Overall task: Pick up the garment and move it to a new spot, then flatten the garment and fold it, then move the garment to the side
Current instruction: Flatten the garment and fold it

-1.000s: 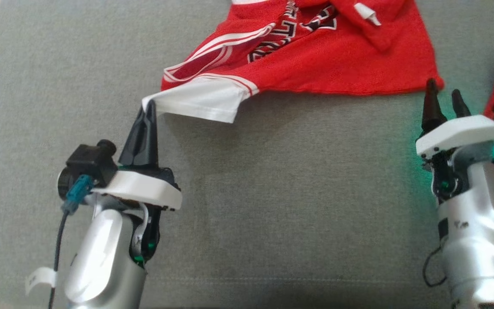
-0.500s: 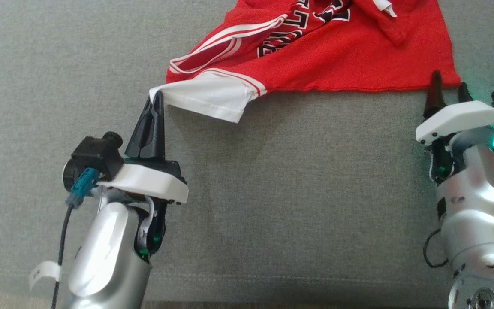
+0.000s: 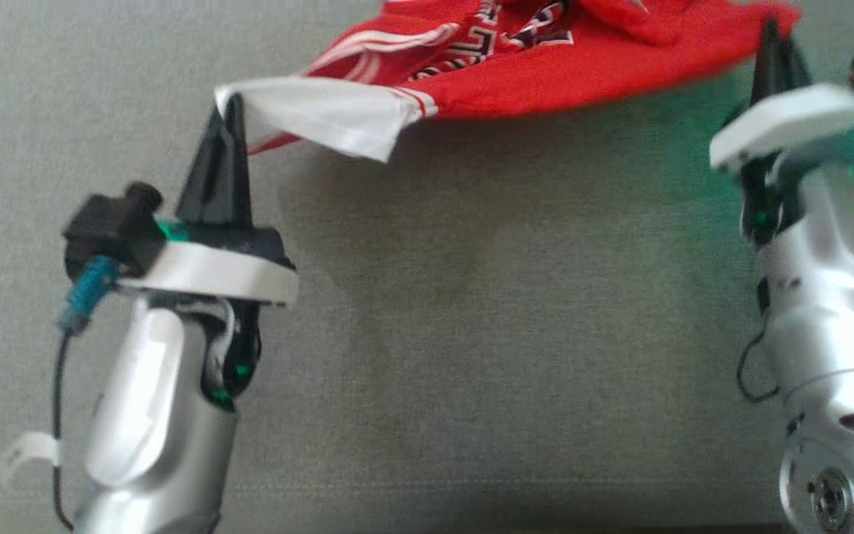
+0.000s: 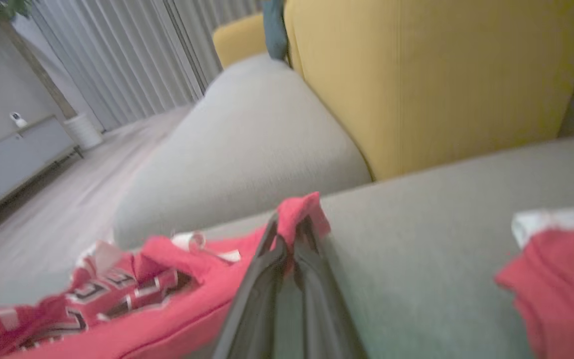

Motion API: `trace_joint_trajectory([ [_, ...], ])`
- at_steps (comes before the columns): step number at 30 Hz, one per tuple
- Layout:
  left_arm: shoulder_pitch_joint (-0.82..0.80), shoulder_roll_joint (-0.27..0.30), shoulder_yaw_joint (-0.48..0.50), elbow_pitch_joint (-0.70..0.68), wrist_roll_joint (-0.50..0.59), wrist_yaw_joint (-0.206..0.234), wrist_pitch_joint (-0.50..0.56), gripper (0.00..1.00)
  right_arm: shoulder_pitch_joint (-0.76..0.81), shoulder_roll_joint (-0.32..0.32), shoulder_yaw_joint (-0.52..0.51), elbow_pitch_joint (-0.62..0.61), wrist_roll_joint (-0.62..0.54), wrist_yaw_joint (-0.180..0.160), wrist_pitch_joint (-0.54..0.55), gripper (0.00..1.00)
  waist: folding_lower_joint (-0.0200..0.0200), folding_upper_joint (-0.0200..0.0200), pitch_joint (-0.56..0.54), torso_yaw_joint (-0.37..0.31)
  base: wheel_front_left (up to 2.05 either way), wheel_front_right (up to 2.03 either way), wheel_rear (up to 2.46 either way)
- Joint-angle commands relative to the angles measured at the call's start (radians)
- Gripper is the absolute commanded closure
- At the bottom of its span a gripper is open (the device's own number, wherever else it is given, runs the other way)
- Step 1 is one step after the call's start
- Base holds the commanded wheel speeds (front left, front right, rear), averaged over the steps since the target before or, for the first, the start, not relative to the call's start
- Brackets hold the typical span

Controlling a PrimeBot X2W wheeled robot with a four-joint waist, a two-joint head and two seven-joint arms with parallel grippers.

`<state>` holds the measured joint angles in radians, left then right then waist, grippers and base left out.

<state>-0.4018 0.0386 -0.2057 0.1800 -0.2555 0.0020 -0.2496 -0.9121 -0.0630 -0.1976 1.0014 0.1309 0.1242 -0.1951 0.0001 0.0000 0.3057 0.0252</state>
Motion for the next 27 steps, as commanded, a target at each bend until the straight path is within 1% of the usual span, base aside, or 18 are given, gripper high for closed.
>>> trace_joint_trajectory([
  [1,-0.05,0.013,0.041,-0.05,0.007,-0.004,-0.012,1.0,-0.043,0.0,0.031,-0.049,0.013,0.007,-0.005,1.0,-0.0001,0.0,-0.018,-0.016,0.0,0.0,0.0],
  [4,-0.084,0.017,0.073,-0.106,0.015,-0.017,-0.012,1.0,-0.051,-0.022,0.108,-0.16,0.071,0.007,0.019,1.0,-0.0001,0.0,-0.051,-0.037,0.0,0.0,0.0],
  [8,-0.137,0.025,0.112,-0.179,0.016,-0.03,-0.012,1.0,-0.037,-0.06,0.209,-0.352,0.151,0.007,0.067,1.0,-0.0001,0.0,-0.1,-0.063,0.0,0.0,0.0],
  [11,-0.174,0.033,0.13,-0.229,0.017,-0.035,-0.012,1.0,-0.012,-0.09,0.256,-0.504,0.194,0.007,0.106,1.0,-0.0001,0.0,-0.142,-0.078,0.0,0.0,0.0],
  [14,-0.2,0.045,0.136,-0.279,0.024,-0.034,-0.011,1.0,0.019,-0.11,0.281,-0.646,0.218,0.007,0.148,1.0,-0.0001,0.0,-0.185,-0.092,0.0,0.0,0.0],
  [18,-0.222,0.062,0.144,-0.353,0.029,-0.028,0.007,1.0,0.07,-0.116,0.291,-0.822,0.23,0.007,0.208,1.0,-0.0001,0.0,-0.238,-0.106,0.0,0.0,0.0],
  [21,-0.229,0.071,0.151,-0.416,0.032,-0.018,0.032,1.0,0.113,-0.114,0.278,-0.94,0.228,0.007,0.262,1.0,-0.0001,0.0,-0.271,-0.111,0.0,0.0,0.0],
  [27,-0.241,0.093,0.166,-0.538,0.043,0.004,0.101,1.0,0.201,-0.068,0.203,-1.132,0.197,0.007,0.404,1.0,-0.0001,0.0,-0.296,-0.109,0.0,0.0,0.0],
])
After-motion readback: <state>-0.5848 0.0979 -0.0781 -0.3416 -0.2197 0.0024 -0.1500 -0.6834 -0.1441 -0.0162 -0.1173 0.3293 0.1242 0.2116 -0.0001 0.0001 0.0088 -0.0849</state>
